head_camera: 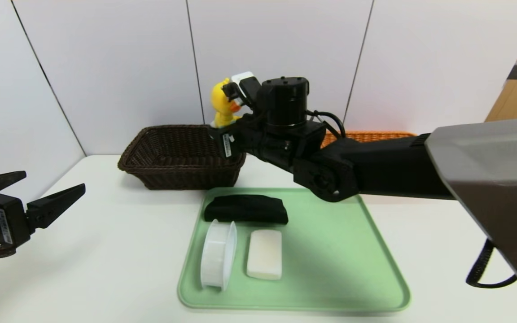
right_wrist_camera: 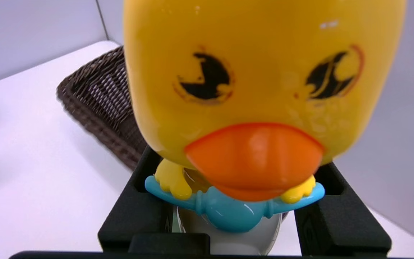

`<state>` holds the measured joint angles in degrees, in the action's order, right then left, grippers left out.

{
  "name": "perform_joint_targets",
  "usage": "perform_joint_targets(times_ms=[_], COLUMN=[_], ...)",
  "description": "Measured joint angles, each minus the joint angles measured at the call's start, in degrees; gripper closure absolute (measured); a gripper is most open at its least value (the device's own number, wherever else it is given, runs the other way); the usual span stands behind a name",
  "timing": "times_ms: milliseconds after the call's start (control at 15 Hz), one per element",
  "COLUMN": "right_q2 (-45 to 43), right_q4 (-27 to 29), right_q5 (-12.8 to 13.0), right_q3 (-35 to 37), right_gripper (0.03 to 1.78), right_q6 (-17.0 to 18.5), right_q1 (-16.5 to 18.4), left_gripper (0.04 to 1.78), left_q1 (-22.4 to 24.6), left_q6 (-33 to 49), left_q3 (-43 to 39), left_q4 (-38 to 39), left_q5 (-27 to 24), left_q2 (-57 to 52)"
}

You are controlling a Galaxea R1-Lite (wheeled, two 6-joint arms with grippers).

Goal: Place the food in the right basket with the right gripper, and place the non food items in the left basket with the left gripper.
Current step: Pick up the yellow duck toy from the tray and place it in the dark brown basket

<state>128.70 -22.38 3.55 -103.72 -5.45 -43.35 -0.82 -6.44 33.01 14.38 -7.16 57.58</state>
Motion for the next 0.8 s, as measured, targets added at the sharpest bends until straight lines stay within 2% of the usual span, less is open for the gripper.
perform_joint_targets(times_ms=[200, 467, 800], right_q2=[5.6, 9.9, 11.1], right_q4=[4.3, 3.9, 3.8], right_q5=[-0.1, -0.2, -0.5], right_q3=[-7.4, -8.5, -8.6], right_gripper=[0.93, 0.93, 0.94], right_q6=[-1.6, -2.3, -2.6], right_q1=[0.9, 1.7, 2.3], left_gripper=[0.13, 0.13, 0.13], left_q1=[-0.2, -0.2, -0.6], left_q6=[0.0, -0.1, -0.1], left_q3=[-0.5, -1.0, -1.0], left_q4=[0.0, 0.0, 0.0], left_q5=[-0.1, -0.1, -0.1], left_q2=[-0.8, -1.4, -1.5])
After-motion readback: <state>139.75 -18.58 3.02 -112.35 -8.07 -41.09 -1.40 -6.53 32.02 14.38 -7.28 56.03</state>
